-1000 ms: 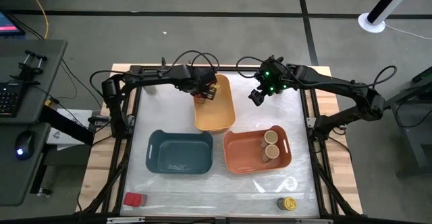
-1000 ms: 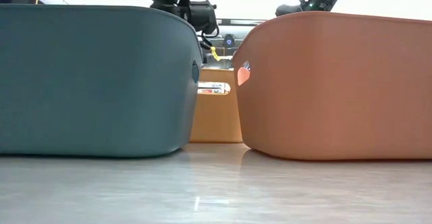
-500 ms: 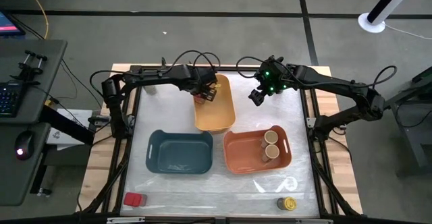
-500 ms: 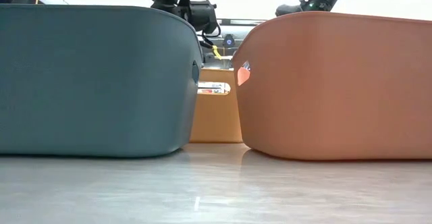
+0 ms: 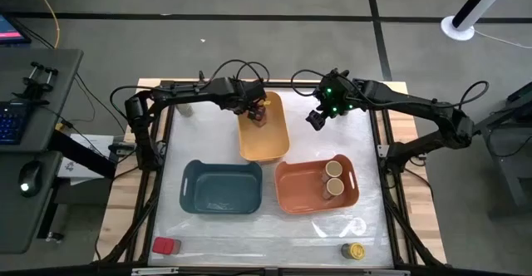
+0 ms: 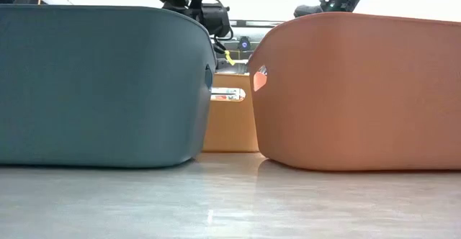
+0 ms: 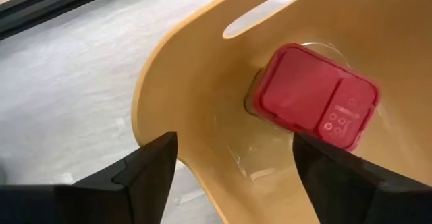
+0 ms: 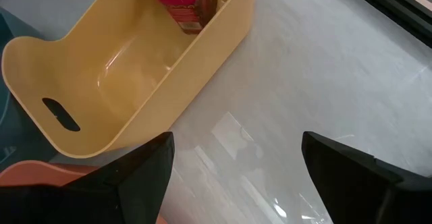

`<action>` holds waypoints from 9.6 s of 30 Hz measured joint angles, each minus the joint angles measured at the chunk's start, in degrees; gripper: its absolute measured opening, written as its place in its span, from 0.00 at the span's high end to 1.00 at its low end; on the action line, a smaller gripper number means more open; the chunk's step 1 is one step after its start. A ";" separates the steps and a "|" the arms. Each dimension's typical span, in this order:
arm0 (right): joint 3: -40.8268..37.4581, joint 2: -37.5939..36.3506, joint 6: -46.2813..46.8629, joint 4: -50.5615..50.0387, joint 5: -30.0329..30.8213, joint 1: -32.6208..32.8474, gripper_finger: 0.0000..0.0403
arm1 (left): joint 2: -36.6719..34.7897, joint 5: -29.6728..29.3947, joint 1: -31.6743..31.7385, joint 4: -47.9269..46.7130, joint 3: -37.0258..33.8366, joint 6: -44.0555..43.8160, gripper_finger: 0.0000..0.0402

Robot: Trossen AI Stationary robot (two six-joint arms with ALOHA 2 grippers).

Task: Sort spices by type
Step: Put the top red seasoning can into the yellow bin, then put the brown seasoning bottle into the orange bin

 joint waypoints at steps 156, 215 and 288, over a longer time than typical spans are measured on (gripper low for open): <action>2.58 -3.31 -0.10 10.45 -2.04 -1.97 0.21 | -34.95 -7.15 15.76 -11.78 -17.33 14.28 0.60; 2.58 3.78 -8.61 13.33 -9.25 -6.38 0.21 | -22.52 -31.43 19.27 -7.15 -28.87 -37.42 0.22; 2.58 3.74 -4.92 13.08 -9.20 -6.36 0.21 | -18.57 -34.94 11.67 -14.28 -29.00 -49.62 0.40</action>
